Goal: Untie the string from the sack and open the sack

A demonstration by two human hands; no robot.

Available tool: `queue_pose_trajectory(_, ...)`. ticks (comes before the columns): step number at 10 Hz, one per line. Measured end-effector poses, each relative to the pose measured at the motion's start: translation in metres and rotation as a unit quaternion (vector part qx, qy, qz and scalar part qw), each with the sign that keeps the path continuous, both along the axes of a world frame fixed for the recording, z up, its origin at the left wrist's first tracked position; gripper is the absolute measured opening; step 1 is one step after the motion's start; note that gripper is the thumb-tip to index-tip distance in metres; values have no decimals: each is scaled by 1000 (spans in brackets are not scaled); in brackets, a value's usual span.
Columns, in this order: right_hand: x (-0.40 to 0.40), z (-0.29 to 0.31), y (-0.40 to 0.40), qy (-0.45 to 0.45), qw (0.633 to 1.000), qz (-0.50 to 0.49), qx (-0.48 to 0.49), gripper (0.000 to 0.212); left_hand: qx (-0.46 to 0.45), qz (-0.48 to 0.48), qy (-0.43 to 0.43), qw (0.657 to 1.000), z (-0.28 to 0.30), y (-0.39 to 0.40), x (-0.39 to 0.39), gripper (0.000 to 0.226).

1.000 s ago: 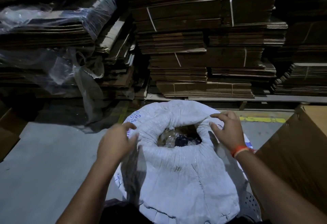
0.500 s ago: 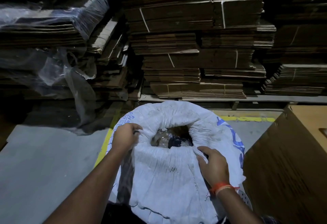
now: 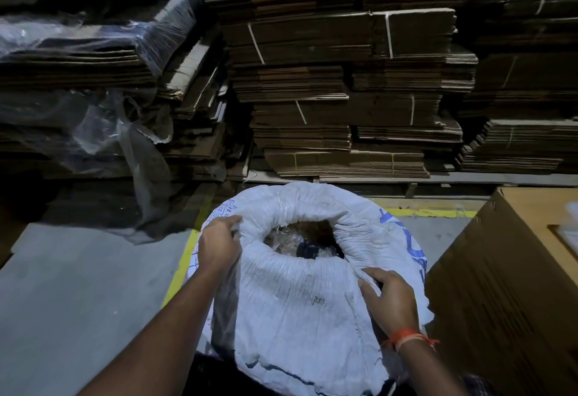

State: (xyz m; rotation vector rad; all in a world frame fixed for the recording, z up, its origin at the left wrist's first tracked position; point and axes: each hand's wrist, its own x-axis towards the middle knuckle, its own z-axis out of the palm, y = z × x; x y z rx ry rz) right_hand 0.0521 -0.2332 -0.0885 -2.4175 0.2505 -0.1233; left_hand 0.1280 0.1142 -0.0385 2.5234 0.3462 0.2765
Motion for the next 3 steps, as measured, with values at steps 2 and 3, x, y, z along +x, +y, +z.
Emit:
queue_pose_trajectory(2, -23, 29, 5, -46, 998, 5, 38, 27, -32, 5, -55, 998, 30, -21, -35, 40)
queue_pose_trajectory(3, -44, 42, 6, -52, 997, -3, 61, 23, -32, -58, -75, 995, 40, -36, -61, 40)
